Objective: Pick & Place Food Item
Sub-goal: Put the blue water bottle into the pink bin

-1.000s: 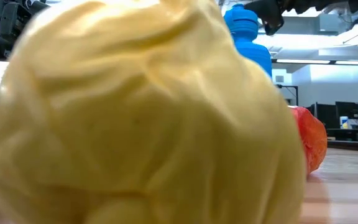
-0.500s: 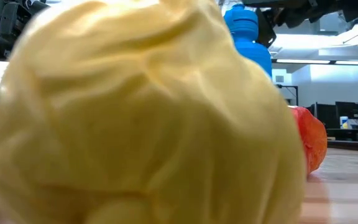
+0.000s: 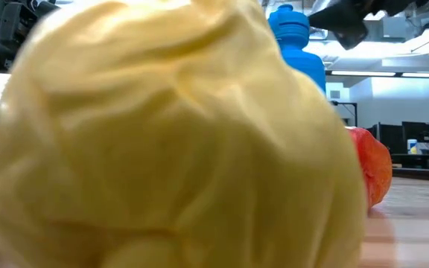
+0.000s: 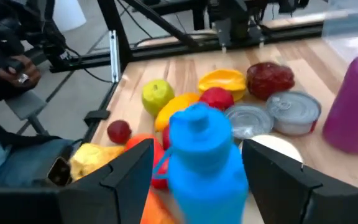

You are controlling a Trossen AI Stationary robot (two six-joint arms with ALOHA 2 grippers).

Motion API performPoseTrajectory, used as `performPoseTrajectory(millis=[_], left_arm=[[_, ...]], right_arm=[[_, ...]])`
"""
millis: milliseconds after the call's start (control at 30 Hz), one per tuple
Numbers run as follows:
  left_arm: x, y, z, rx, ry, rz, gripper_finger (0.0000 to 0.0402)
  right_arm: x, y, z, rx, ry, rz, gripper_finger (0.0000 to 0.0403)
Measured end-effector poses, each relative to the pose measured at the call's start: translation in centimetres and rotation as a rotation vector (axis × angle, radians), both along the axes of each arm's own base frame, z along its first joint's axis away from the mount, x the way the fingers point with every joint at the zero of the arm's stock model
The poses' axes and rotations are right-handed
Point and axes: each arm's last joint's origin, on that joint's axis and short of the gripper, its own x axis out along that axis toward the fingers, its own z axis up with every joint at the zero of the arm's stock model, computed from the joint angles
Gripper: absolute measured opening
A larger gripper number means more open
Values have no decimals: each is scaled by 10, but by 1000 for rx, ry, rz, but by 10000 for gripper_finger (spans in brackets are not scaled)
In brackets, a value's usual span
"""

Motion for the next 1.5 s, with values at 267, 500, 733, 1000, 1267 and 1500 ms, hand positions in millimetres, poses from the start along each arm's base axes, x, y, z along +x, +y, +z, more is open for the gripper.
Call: performPoseTrajectory(millis=[267,500,733,1000,1267,1500], left_arm=[[0,0,0,0,0,0,315],[0,0,0,0,-1,-1,315],[0,0,0,0,-1,-1,315],[0,0,0,0,-1,-1,315],[0,0,0,5,-4,-1,315],[0,0,1,24,-5,-1,315]], right_arm=[[-15,16,-9,-8,74,-53,219],[-20,20,-14,78,135,-62,218],[-19,17,-15,102,146,-96,283],[-21,27,-20,18,47,-179,335],[-29,47,-58,-31,-142,-258,331],[-12,58,-82,-131,-204,-276,331]])
